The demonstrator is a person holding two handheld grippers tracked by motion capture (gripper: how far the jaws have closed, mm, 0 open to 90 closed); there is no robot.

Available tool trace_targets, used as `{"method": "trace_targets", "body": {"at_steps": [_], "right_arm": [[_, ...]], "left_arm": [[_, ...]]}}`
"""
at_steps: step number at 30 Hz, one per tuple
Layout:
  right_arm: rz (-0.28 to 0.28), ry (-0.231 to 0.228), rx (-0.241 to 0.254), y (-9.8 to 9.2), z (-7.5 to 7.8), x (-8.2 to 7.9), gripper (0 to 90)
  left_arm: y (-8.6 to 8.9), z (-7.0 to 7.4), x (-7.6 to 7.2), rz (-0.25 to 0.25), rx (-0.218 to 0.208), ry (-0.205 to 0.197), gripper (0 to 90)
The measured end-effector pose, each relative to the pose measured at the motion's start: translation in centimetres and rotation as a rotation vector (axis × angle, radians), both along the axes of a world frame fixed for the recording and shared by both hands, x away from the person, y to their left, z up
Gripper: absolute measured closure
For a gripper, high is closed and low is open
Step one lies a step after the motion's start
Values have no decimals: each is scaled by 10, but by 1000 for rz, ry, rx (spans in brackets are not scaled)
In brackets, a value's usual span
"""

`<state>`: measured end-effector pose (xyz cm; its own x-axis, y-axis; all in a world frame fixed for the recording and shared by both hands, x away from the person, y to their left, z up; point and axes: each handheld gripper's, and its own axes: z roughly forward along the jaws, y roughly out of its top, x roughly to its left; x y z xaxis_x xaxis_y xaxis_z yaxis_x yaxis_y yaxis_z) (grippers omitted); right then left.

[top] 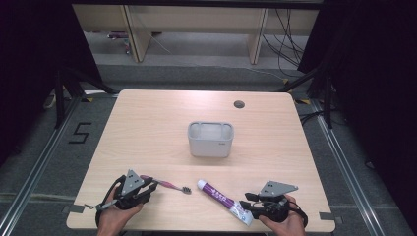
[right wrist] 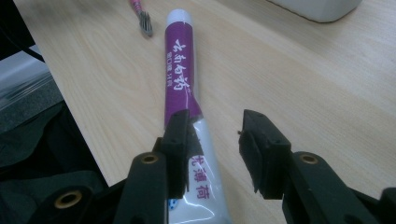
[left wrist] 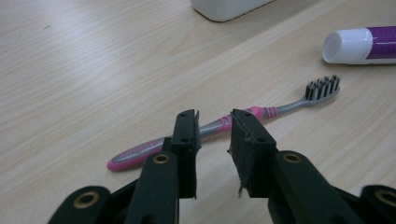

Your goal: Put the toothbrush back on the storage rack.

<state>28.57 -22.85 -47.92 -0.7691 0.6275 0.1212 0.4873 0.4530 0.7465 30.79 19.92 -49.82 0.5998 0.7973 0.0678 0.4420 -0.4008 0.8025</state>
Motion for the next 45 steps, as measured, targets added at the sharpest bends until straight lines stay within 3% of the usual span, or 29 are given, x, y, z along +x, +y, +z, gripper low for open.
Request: {"method": "trace_targets", "body": {"at_steps": [1, 2, 4, 8, 10, 16, 18, 21, 25, 27, 28, 34, 35, 37, 39, 43, 45], "right_arm": [[-1, -2, -2, 0, 0, 0, 632], [3, -7, -2, 0, 0, 0, 631], [-1, 19, 7, 0, 0, 0, 627], [-6, 11, -1, 0, 0, 0, 618], [-9, 8, 0, 0, 0, 0, 608], [-9, 3, 5, 0, -1, 1, 606], [-10, 22, 9, 0, 0, 0, 606], [-9, 22, 9, -1, 0, 0, 604], [-6, 18, 8, -1, 0, 0, 602], [-4, 21, 6, -1, 0, 0, 602], [-4, 20, 6, -1, 0, 0, 601], [-8, 11, -7, -2, -1, 1, 572], [-19, 20, -8, -2, -1, 0, 562], [11, 43, 10, -2, -2, 3, 544], [-26, 22, -5, -2, -1, 1, 521], [-43, 26, -6, -3, -1, 2, 471], [-34, 56, 13, -3, -2, 2, 446]], "left_arm": [[-3, -1, 1, 16, -33, -5, 726], [0, 0, 3, -4, 3, -1, 734], [1, 1, 7, -12, 14, -4, 744], [2, 3, 12, -34, 14, -5, 738], [3, 6, 18, -82, 59, 0, 715], [3, 7, 28, -113, 92, 10, 759], [2, 6, 32, -100, 85, 12, 831], [6, 4, 38, -101, 121, 24, 891], [10, 0, 44, -68, 138, 51, 895], [10, -2, 46, -63, 125, 53, 896], [12, -2, 47, -61, 143, 61, 896], [14, -8, 53, -41, 136, 81, 895], [14, -8, 52, -44, 140, 89, 896], [15, -9, 53, -50, 147, 96, 896], [15, -11, 53, -45, 147, 99, 895], [14, -11, 52, -51, 155, 108, 896], [14, -11, 50, -55, 156, 107, 896]]}}
